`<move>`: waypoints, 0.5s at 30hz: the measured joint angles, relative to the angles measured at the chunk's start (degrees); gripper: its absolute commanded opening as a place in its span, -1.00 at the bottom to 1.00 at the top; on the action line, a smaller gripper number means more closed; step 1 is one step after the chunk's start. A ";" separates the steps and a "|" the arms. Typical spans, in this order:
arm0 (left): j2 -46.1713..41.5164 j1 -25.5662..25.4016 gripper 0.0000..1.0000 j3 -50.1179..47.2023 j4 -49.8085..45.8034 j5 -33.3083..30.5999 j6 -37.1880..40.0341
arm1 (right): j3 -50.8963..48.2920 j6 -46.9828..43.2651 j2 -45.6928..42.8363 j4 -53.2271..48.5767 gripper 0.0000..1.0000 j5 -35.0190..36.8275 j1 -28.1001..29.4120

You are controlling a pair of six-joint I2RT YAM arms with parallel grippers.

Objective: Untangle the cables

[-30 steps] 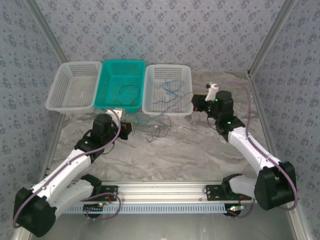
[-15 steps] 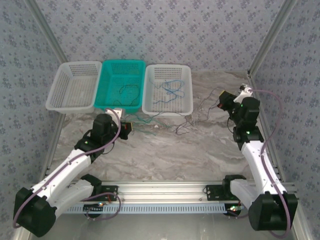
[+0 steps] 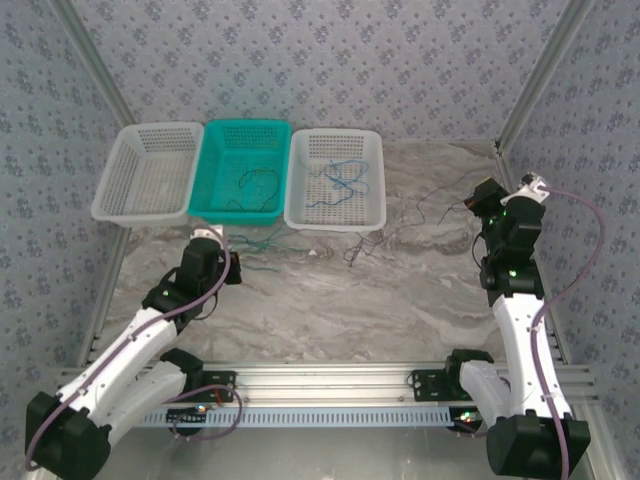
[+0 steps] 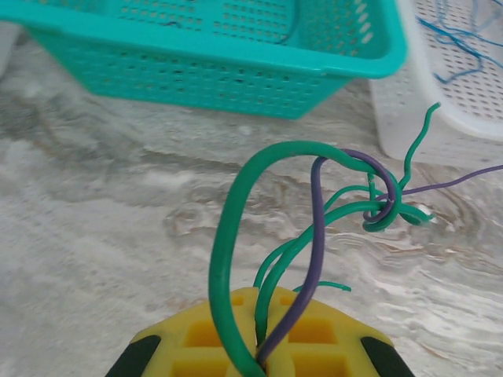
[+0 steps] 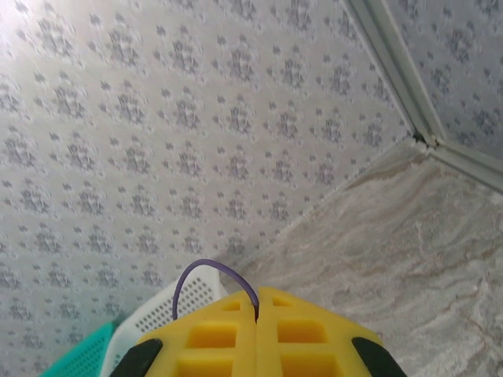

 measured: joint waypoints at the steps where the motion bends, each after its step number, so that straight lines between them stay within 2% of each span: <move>1: -1.36 0.39 -1.00 -0.79 -0.70 -1.25 -0.55 | 0.66 0.09 -0.11 -0.04 -1.00 0.98 0.00; 9: -12.61 6.16 -1.00 -4.24 -8.61 -12.63 -7.02 | 2.01 2.25 -2.49 -0.63 -1.00 12.83 -0.02; 15: -15.54 8.90 -1.00 -4.72 -11.06 -16.76 -9.86 | 3.93 2.91 -0.98 -0.57 -1.00 14.21 -0.04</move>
